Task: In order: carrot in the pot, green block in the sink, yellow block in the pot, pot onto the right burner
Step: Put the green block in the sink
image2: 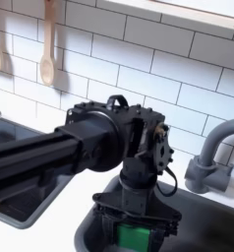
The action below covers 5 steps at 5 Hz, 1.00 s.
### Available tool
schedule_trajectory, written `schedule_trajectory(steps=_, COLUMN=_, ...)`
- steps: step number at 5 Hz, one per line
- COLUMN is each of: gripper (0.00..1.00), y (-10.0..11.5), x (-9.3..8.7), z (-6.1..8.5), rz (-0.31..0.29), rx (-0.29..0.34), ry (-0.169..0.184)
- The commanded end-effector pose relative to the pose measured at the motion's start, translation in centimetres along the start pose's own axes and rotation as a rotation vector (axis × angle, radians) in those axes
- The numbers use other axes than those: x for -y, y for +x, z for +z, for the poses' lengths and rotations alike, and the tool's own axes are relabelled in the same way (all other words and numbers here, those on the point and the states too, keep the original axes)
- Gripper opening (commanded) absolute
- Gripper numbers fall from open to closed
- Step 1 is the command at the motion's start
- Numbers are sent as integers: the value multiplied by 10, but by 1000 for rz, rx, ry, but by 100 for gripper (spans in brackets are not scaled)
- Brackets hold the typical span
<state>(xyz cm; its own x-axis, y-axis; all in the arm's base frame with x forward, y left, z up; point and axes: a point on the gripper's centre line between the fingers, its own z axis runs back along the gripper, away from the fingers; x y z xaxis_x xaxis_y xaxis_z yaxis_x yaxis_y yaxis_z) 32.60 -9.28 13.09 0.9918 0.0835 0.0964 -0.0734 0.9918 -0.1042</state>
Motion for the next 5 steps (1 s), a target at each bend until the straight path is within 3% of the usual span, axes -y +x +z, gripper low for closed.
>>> schedule_trajectory(steps=1, gripper=0, y=36, x=-15, z=-14, rz=20, rx=-5, ry=6)
schedule_trajectory(steps=2, gripper=0, y=46, x=-19, z=-17, rz=18, rx=-3, ry=9)
schedule_trajectory(steps=4, gripper=0, y=44, x=-10, z=-28, rz=-9, rx=-31, ry=3)
schedule_trajectory(steps=5, gripper=80, y=45, x=-11, z=-26, rz=-5, rx=-37, ry=-3)
